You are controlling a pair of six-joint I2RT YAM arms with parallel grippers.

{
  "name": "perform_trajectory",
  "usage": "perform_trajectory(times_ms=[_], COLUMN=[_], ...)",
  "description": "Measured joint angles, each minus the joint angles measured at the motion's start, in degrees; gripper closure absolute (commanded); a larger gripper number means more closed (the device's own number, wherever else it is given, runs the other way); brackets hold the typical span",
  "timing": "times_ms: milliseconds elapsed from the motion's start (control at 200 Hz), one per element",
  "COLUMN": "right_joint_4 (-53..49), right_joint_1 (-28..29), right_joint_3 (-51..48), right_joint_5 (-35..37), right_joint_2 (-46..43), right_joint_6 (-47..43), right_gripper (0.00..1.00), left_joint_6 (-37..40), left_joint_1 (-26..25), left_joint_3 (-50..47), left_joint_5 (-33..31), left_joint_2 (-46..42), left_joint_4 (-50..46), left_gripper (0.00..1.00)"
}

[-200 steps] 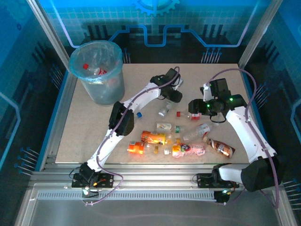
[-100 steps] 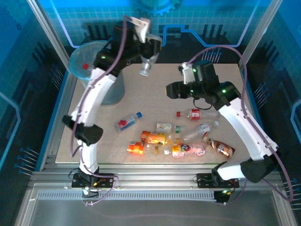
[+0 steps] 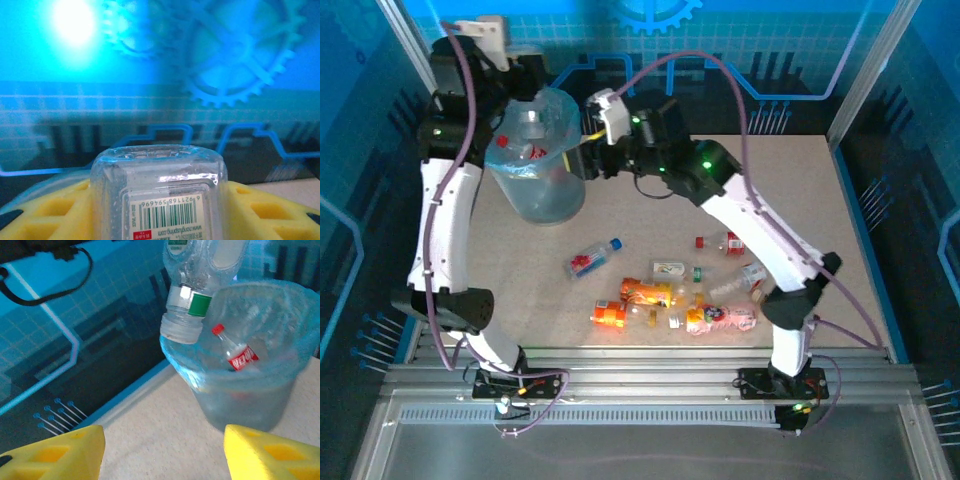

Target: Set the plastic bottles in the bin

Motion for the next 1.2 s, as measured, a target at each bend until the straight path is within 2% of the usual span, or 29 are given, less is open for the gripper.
perform_trajectory(times_ms=[125, 305, 715, 985, 1196], right_joint_4=[-1.9, -3.5, -3.9, -3.8, -3.8], right_joint_1=[2.0, 3.3, 3.3, 3.0, 1.7], right_joint_3=[7.6, 7.1, 4.3, 4.3, 4.3], right_joint_5=[0.0, 0.2, 1.6, 1.5, 1.0], right_joint_2=[5.9, 6.8, 6.8, 7.3, 8.7], right_joint_6=[-0.4, -0.4, -0.4, -0.6, -0.6], right_gripper=[0.35, 0.35, 0.35, 0.34, 0.34], left_joint_6=[-2.5, -6.1, -7.4, -5.9, -4.2], left_joint_1=[6.8, 12.6, 13.6, 13.6, 13.6], left_joint_3=[-1.6, -1.6, -6.9, -11.6, -11.7], left_joint_5=[1.4, 4.1, 7.9, 10.3, 10.2], left_joint_2=[0.5, 3.2, 12.7, 14.5, 14.5], left_joint_4=[3.3, 6.2, 11.9, 16.2, 18.7], left_gripper=[0.55, 0.55, 0.53, 0.27, 0.22])
